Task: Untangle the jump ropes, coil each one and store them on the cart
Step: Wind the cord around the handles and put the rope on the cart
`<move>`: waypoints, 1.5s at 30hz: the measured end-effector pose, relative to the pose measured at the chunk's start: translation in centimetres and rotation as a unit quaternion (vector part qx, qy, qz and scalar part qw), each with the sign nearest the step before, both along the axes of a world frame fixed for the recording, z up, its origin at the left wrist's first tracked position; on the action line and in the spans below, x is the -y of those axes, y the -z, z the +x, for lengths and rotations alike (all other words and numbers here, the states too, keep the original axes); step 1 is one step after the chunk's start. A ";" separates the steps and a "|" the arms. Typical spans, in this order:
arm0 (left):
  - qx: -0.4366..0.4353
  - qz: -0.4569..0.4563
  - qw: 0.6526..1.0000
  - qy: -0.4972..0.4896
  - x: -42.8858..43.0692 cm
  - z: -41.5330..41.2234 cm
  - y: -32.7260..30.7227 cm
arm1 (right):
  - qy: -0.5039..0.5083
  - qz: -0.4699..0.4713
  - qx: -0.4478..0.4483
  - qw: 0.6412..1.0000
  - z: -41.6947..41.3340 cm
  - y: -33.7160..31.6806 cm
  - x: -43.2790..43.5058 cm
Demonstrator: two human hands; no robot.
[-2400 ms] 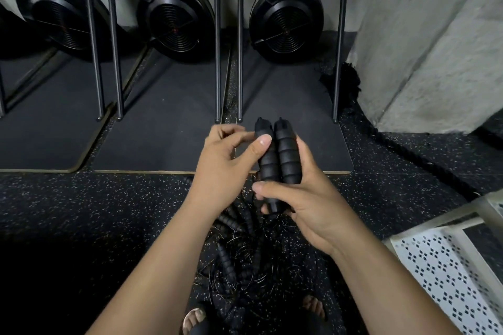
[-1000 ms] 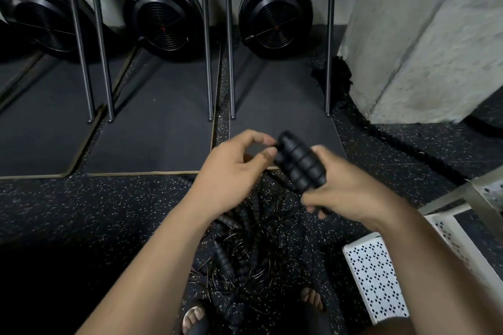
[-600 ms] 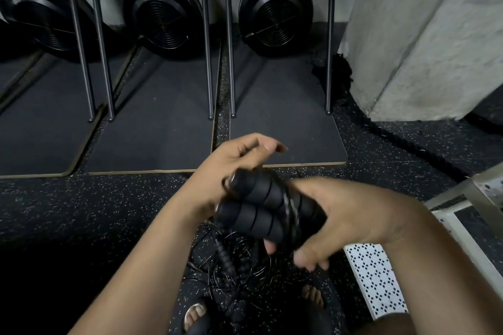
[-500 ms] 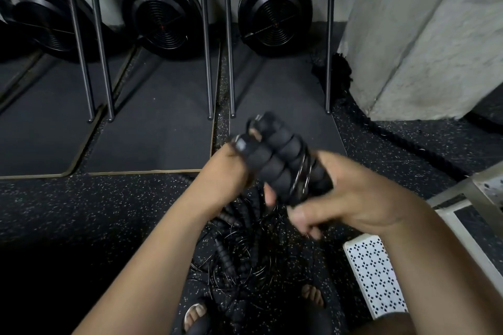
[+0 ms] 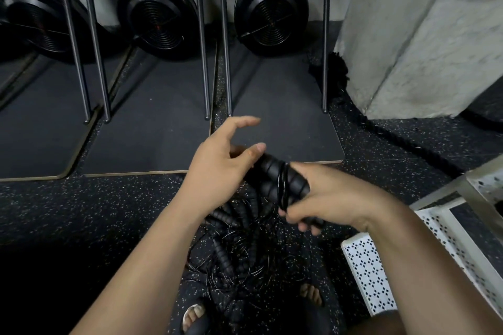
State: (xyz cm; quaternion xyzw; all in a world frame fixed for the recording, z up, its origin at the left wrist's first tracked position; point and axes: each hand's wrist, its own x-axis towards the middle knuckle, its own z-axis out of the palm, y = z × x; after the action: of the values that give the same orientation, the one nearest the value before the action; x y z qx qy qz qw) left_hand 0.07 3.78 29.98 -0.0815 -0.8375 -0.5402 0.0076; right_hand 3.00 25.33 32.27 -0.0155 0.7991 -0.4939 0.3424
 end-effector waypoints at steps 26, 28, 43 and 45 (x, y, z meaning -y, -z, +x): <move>0.090 0.005 0.995 0.048 -2.1 0.4 1.2 | 0.299 -0.207 -0.092 0.927 -0.9 -0.4 0.1; 0.057 -0.032 0.996 0.055 -2.2 0.4 1.1 | 0.286 -0.109 -0.102 0.946 -1.1 0.1 -0.5; -0.009 -0.059 0.995 0.083 -1.6 0.8 -0.1 | -0.180 -0.036 0.110 0.977 0.4 -1.2 -0.8; 0.016 -0.010 0.994 0.108 -1.4 0.9 -0.9 | -0.213 -0.088 0.119 0.966 0.5 -1.8 -0.8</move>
State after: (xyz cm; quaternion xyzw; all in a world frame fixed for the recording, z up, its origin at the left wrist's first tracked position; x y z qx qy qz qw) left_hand 0.93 5.16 30.91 -0.1630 -0.8290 -0.5310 -0.0654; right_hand 3.46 26.18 34.03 -0.1563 0.6845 -0.4761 0.5294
